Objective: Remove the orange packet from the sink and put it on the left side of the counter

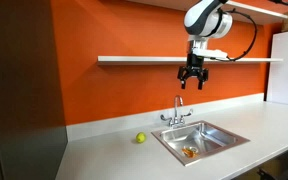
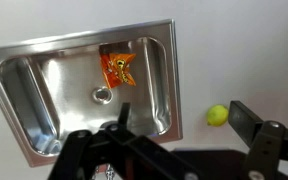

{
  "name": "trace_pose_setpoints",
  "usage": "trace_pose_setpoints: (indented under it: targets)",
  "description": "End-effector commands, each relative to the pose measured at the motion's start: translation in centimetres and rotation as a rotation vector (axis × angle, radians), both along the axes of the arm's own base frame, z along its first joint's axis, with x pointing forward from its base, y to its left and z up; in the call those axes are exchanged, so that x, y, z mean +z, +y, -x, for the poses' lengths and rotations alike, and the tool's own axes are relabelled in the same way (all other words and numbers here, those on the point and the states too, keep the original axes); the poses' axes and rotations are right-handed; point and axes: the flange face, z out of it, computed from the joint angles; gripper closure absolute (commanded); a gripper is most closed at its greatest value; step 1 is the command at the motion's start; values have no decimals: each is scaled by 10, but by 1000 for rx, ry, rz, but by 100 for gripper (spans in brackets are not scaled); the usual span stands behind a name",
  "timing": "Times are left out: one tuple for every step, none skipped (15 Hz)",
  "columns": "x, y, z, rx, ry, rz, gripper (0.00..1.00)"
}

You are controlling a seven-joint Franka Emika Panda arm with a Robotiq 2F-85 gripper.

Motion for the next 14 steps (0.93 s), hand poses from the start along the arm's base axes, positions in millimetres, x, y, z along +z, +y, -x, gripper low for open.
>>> trace_pose_setpoints:
  targets:
    - [0,0,0,0,1,0,0]
    - [0,0,0,0,1,0,0]
    - [0,0,0,0,1,0,0]
    - [0,0,0,0,1,0,0]
    - [-3,-2,-4,2,3,0,0]
    - [-11,-6,-11,-8,4,10,0]
    - [-19,-12,-16,-15,7,12,0]
    - [-29,-18,-22,-25,6,17,0]
    - [-40,-24,-27,-40,10,21,0]
    - [-53,-32,-33,-53,11,27,0]
    - [-67,-40,-39,-62,10,32,0]
    - [-81,-48,-45,-74,14,37,0]
    - [-94,-56,-50,-86,16,40,0]
    - [-109,-64,-57,-99,19,45,0]
